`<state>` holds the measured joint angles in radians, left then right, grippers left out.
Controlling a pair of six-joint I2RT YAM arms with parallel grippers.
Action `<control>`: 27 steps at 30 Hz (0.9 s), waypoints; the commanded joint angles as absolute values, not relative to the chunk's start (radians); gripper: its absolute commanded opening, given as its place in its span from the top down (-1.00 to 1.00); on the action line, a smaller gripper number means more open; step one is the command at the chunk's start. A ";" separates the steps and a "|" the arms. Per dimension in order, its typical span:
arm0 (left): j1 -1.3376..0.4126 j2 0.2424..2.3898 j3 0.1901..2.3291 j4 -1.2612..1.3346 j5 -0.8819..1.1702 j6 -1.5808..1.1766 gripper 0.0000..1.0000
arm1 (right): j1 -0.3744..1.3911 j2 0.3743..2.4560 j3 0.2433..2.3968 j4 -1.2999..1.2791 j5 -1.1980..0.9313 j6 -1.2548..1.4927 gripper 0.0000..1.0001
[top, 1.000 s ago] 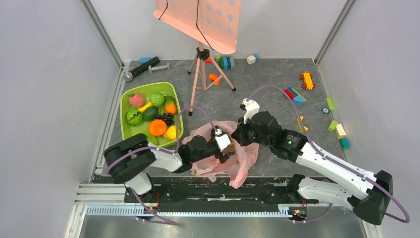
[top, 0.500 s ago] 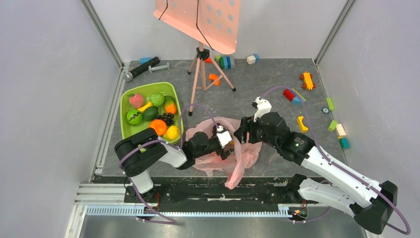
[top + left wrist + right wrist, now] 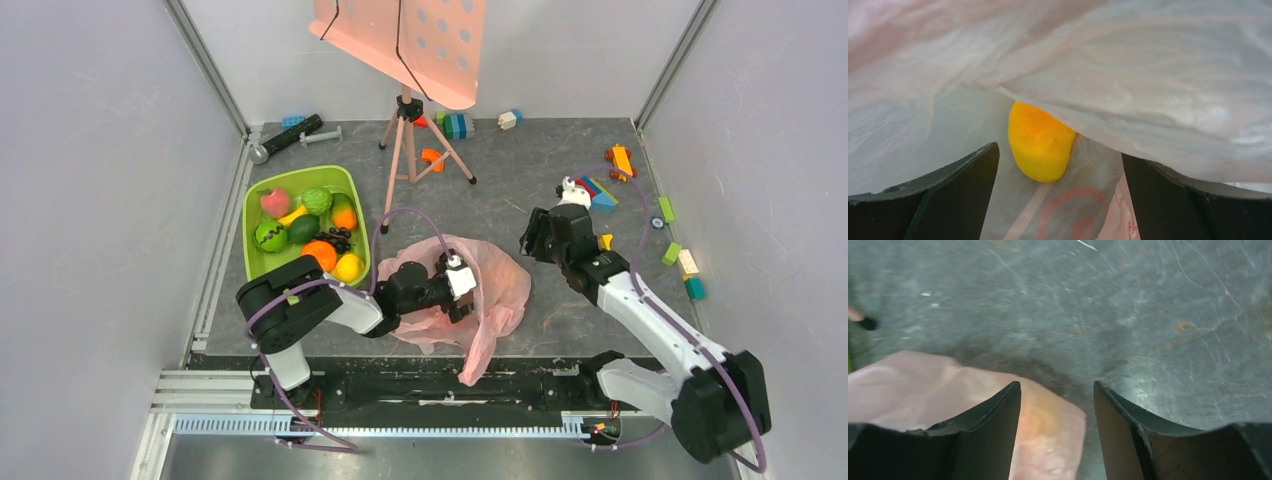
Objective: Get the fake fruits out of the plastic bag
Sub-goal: Take out the fake fruit from the plastic bag.
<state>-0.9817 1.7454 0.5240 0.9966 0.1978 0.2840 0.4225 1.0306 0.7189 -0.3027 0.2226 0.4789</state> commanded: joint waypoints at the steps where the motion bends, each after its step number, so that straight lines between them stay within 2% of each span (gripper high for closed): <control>1: -0.978 1.764 0.569 0.977 0.233 0.331 -0.96 | 0.346 1.126 0.645 -0.183 0.154 0.483 -0.14; 11: -0.978 1.779 0.626 0.882 0.202 0.319 -0.99 | 0.340 1.319 0.570 -0.042 0.003 0.486 -0.12; 18: -0.978 1.791 0.694 0.738 0.204 0.318 -0.97 | 0.342 1.301 0.526 -0.008 -0.144 0.486 0.12; 23: -0.978 1.799 0.748 0.607 0.212 0.301 -0.88 | 0.341 1.265 0.509 -0.008 -0.192 0.484 0.20; 25: -0.979 1.805 0.766 0.571 0.210 0.298 -0.79 | 0.341 1.248 0.505 -0.008 -0.194 0.484 0.20; 27: -0.977 1.808 0.777 0.547 0.207 0.292 -0.62 | 0.342 1.232 0.503 -0.008 -0.204 0.483 0.21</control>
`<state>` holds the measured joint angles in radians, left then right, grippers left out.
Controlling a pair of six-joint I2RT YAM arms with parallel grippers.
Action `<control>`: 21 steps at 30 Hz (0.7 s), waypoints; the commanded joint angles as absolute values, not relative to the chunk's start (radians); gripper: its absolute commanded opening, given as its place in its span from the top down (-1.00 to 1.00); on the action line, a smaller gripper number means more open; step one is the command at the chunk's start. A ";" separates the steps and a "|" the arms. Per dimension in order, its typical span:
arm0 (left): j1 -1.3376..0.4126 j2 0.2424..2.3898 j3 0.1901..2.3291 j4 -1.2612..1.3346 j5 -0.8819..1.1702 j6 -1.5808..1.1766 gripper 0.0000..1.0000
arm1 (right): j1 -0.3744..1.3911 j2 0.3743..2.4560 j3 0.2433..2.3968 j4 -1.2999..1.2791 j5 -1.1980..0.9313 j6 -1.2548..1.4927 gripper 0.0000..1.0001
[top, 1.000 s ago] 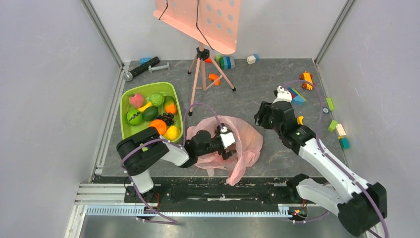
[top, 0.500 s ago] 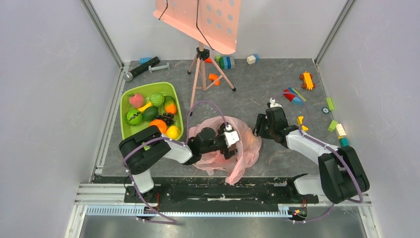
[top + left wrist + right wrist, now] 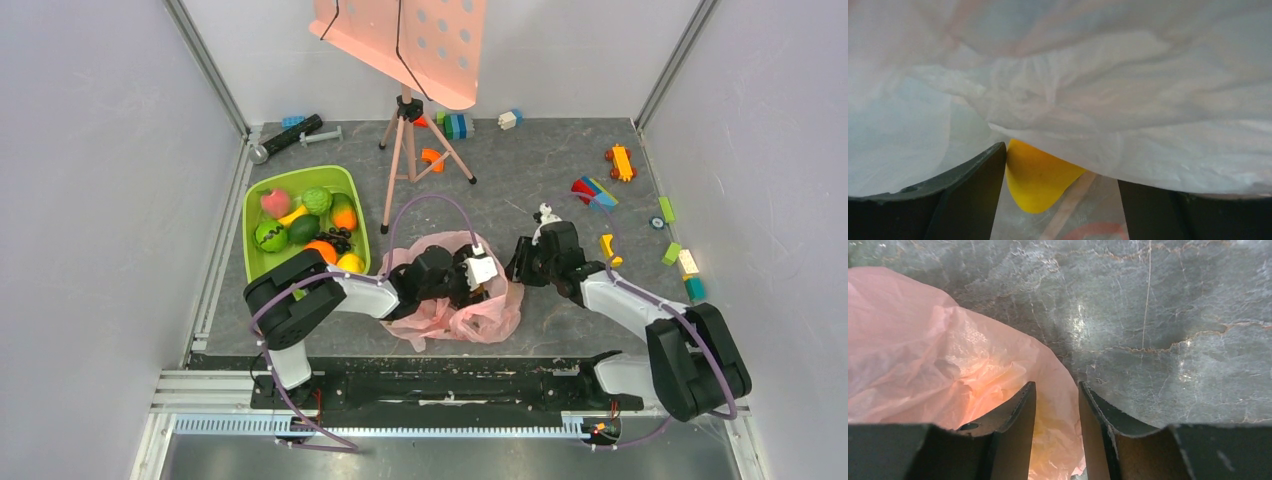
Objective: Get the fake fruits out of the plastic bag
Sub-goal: Take out the fake fruit from the plastic bag.
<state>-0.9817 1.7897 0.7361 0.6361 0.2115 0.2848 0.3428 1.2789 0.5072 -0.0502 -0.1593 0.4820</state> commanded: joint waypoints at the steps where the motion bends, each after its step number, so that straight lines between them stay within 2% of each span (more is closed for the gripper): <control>1: -0.978 1.808 0.780 0.535 0.207 0.290 -0.51 | 0.342 1.223 0.505 -0.008 -0.201 0.480 0.21; 2: -0.978 1.806 0.785 0.522 0.212 0.288 -0.40 | 0.342 1.211 0.508 -0.018 -0.187 0.472 0.18; 4: -0.977 1.800 0.793 0.494 0.222 0.287 -0.27 | 0.342 1.180 0.522 -0.056 -0.145 0.447 -0.07; 7: -0.978 1.786 0.786 0.486 0.223 0.280 -0.08 | 0.342 1.115 0.553 -0.130 -0.039 0.399 -0.25; 10: -0.978 1.764 0.778 0.478 0.223 0.270 0.02 | 0.340 1.050 0.575 -0.197 0.025 0.366 -0.46; 16: -0.978 1.713 0.764 0.460 0.220 0.249 0.05 | 0.339 0.937 0.507 -0.242 -0.094 0.396 -0.59; 21: -0.979 1.698 0.776 0.437 0.221 0.236 0.06 | 0.339 0.886 0.433 -0.231 -0.195 0.424 -0.62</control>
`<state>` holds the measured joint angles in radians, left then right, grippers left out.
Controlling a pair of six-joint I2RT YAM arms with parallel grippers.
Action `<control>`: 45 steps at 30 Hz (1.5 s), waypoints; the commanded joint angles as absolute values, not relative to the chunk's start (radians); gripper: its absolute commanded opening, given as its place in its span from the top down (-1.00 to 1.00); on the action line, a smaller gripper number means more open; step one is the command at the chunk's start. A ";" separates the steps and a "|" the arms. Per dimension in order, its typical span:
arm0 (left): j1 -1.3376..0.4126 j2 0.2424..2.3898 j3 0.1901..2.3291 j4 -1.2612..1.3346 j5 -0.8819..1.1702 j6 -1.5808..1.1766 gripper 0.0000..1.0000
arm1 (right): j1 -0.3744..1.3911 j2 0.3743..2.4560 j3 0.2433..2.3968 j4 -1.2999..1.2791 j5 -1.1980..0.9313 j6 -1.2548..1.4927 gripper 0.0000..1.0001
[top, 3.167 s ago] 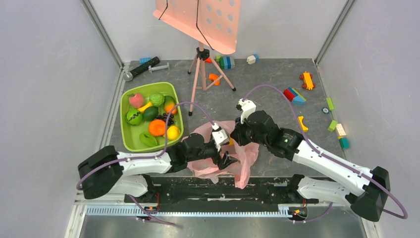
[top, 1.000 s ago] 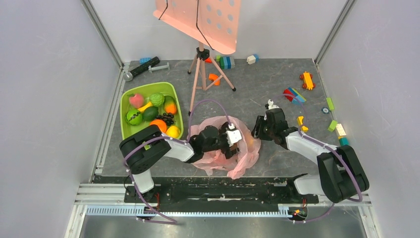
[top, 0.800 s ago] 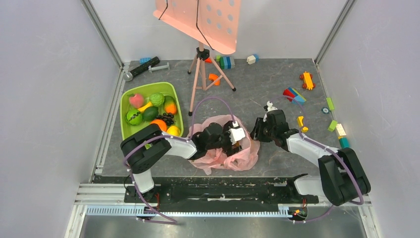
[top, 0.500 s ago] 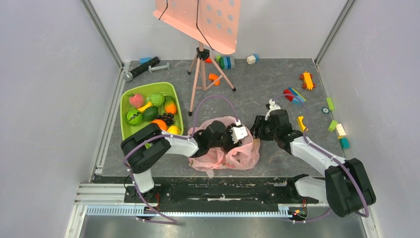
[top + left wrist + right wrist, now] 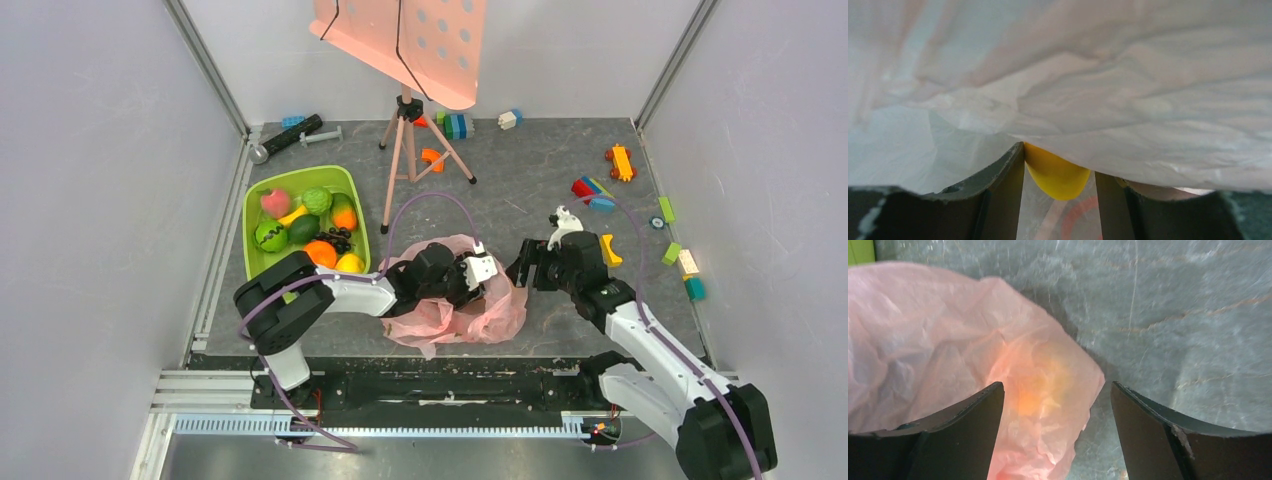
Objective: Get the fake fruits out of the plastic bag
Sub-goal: Take out the fake fruit from the plastic bag.
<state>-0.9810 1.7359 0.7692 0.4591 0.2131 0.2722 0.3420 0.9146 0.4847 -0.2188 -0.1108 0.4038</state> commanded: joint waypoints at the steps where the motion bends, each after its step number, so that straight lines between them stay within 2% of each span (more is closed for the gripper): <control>1: -0.979 1.697 0.776 0.435 0.223 0.231 0.06 | 0.339 0.879 0.419 -0.231 -0.194 0.424 -0.62; 3: -0.978 1.690 0.776 0.434 0.227 0.219 0.07 | 0.339 0.876 0.389 -0.225 -0.186 0.425 -0.58; 5: -0.978 1.675 0.773 0.426 0.231 0.209 0.07 | 0.339 0.880 0.355 -0.191 -0.215 0.436 -0.45; 8: -0.978 1.638 0.779 0.379 0.249 0.209 0.07 | 0.339 0.886 0.318 -0.133 -0.262 0.457 -0.05; 9: -0.978 1.624 0.784 0.354 0.264 0.216 0.06 | 0.339 0.883 0.311 -0.126 -0.261 0.460 0.03; 11: -0.978 1.596 0.808 0.264 0.294 0.234 0.06 | 0.339 0.871 0.307 -0.121 -0.238 0.462 0.38; 15: -0.978 1.517 0.828 0.150 0.326 0.248 0.06 | 0.338 0.828 0.308 -0.116 -0.199 0.457 0.79; 20: -0.978 1.419 0.858 -0.012 0.364 0.273 0.04 | 0.338 0.787 0.320 -0.144 -0.122 0.445 0.85; 25: -0.977 1.328 0.920 -0.227 0.359 0.298 0.02 | 0.339 0.779 0.334 -0.174 -0.073 0.424 0.85; 36: -0.978 1.143 1.037 -0.512 0.399 0.277 -0.01 | 0.338 0.785 0.339 -0.180 -0.043 0.401 0.85; 41: -0.952 1.052 1.089 -0.585 0.251 0.259 -0.05 | 0.338 0.782 0.335 -0.180 -0.044 0.398 0.85; 45: -0.843 0.976 1.119 -0.620 0.225 0.226 -0.03 | 0.338 0.779 0.331 -0.175 -0.052 0.395 0.85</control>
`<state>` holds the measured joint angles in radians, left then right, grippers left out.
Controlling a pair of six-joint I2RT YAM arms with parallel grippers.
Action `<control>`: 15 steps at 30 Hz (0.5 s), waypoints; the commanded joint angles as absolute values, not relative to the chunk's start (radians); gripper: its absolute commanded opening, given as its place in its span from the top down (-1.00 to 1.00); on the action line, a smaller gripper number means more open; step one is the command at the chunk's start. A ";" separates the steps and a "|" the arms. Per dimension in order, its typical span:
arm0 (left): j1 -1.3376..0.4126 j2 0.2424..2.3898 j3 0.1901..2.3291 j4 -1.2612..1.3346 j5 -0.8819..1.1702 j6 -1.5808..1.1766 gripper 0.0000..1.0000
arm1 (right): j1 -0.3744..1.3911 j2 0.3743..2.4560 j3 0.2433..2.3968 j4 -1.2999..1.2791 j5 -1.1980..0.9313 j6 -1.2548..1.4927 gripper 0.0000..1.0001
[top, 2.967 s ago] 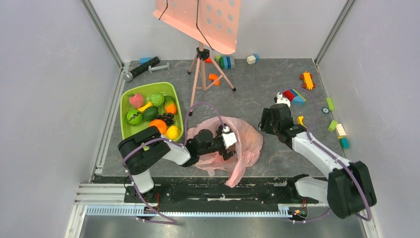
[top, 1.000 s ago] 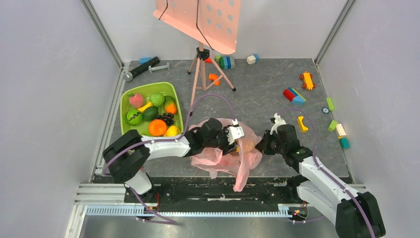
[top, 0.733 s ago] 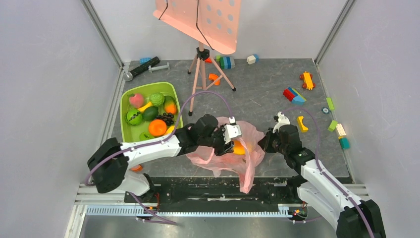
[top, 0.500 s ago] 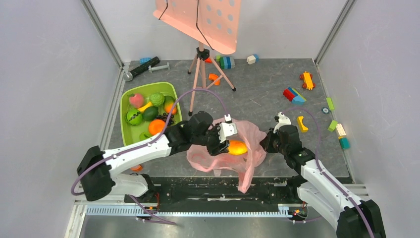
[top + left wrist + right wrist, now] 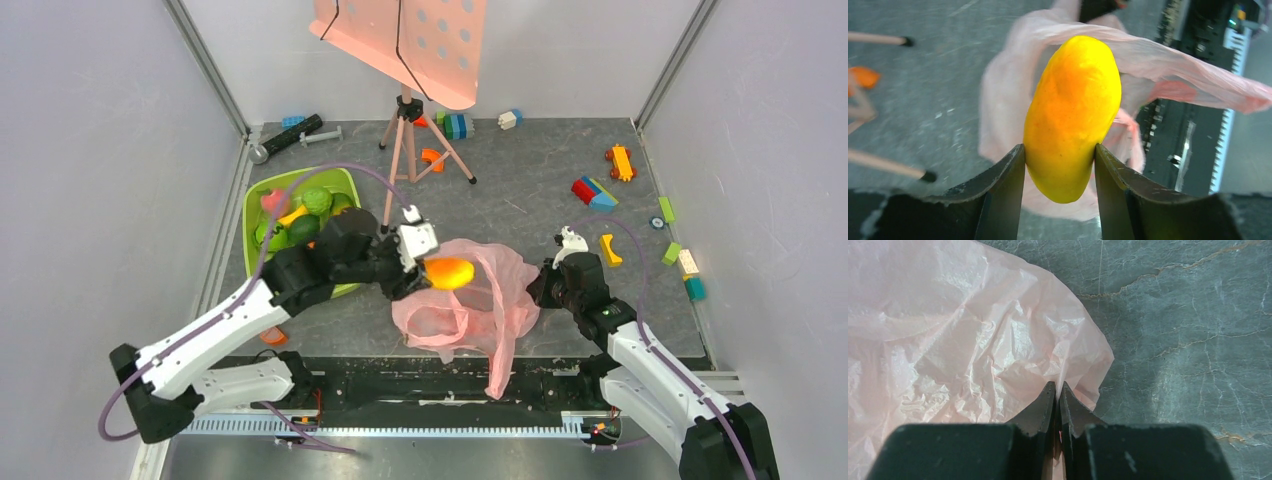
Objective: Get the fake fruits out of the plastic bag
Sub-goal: Take out the fake fruit from the plastic bag, then place the fake fruit in the bin.
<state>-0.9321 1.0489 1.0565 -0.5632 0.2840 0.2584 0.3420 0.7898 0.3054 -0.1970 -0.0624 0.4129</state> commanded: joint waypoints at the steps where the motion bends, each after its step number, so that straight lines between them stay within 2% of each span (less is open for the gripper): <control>1: -0.813 0.954 1.120 -0.621 0.224 0.217 -0.02 | 0.337 0.780 0.329 -0.174 -0.053 0.395 0.85; 9: -0.521 0.807 1.022 -0.593 0.045 0.163 -0.04 | 0.338 0.784 0.326 -0.155 -0.086 0.399 0.85; 15: -0.254 0.852 0.933 -0.487 0.022 0.066 -0.10 | 0.339 0.777 0.312 -0.140 -0.122 0.409 0.85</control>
